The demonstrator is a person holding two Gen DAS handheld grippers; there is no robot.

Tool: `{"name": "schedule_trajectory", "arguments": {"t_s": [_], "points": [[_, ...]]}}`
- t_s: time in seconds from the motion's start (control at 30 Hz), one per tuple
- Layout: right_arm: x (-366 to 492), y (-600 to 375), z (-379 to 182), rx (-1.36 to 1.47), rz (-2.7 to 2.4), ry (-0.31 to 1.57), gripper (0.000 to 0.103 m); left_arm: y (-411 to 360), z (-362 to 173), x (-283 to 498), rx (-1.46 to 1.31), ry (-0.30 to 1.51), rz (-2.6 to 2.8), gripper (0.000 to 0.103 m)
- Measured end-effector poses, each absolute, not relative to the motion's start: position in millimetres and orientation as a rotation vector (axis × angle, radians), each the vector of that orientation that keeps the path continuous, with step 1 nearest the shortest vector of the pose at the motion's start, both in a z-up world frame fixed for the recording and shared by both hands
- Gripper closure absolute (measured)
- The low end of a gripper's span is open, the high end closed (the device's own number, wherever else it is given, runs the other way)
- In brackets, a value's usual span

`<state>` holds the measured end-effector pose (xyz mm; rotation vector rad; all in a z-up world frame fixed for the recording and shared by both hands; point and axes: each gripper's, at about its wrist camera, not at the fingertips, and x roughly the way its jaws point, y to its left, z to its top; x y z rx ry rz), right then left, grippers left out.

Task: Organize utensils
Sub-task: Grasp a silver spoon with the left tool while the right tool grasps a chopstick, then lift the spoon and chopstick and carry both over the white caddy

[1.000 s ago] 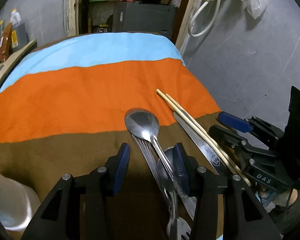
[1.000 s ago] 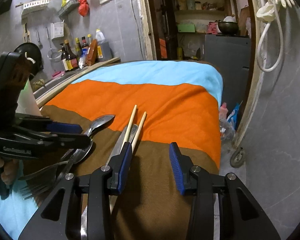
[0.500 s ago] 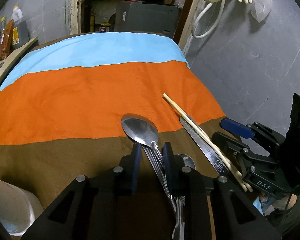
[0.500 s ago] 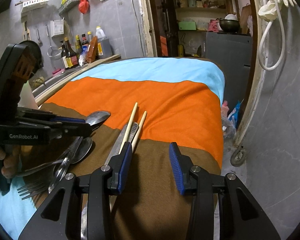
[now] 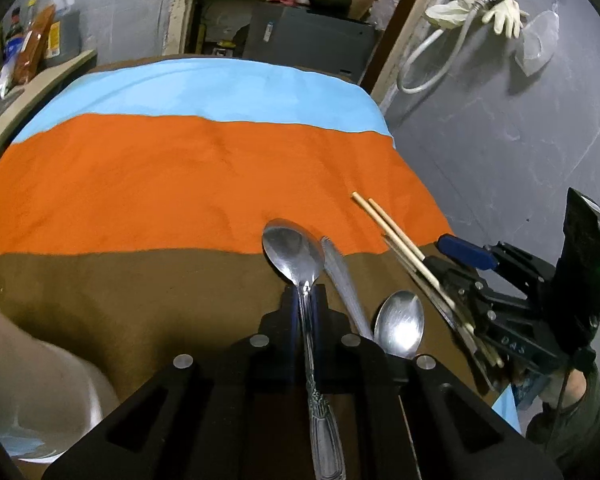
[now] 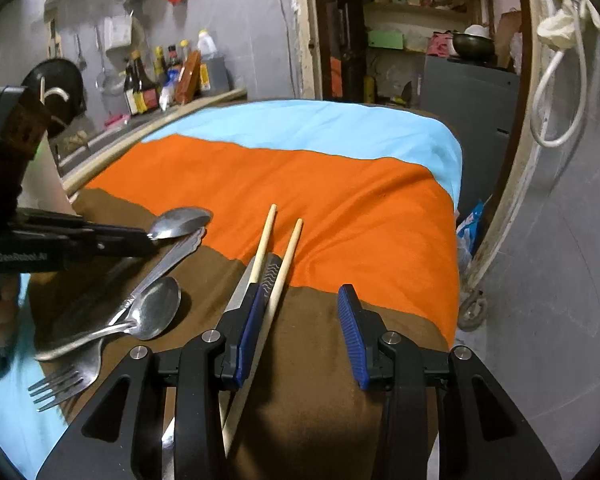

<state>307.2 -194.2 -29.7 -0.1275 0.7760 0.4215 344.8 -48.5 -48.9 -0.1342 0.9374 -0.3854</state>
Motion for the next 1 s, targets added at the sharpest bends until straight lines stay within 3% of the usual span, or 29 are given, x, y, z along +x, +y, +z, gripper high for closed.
{"name": "schedule_trajectory", "arguments": {"t_s": [0.53,0.57,0.63,0.7,1.0], "points": [[356.2,-175.4,-34.4,-0.214,0.402,0.924,0.07,-61.9,-53.0,365.9,0.001,1.015,-0.447,0.095],[357.9,-171.5,-33.5,-0.236,0.411,0.93,0.072,-59.4,-53.7,368.1,-0.021,1.018,-0.454,0.096],[359.2,-166.2,-32.1,-0.242,0.439,0.951,0.089,-55.7,-54.1,371.1,-0.064,1.015,-0.458,0.099],[360.7,-162.3,-31.3,-0.249,0.439,0.971,0.096,-54.4,-53.5,368.6,-0.082,0.997,-0.463,0.101],[347.8,-183.4,-14.5,-0.054,0.409,0.92,0.1,-42.5,-31.1,339.5,-0.184,0.88,-0.538,0.103]]}}
